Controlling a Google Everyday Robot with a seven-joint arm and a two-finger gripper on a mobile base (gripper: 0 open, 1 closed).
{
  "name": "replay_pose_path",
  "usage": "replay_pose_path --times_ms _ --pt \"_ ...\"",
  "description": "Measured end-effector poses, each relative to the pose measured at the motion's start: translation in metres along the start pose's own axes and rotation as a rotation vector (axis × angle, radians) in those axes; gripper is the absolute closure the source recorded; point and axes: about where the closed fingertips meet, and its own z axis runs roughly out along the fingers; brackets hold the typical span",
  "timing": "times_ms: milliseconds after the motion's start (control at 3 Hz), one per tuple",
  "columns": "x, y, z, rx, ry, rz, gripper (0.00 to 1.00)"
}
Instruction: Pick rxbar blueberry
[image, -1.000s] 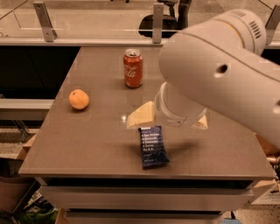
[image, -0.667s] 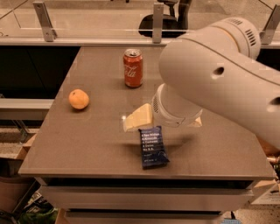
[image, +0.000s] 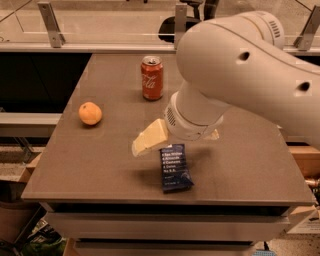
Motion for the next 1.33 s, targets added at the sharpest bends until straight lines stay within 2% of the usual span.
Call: replay_pose_path --times_ms 333,667,1333 --pt "0.008 0.01 0.0 -0.042 0.065 -0.028 0.0" --pt "0.016 0.016 0.008 -0.079 0.127 0.003 0.0" --pt "0.026 0.012 0.025 -0.051 0.24 0.12 0.0"
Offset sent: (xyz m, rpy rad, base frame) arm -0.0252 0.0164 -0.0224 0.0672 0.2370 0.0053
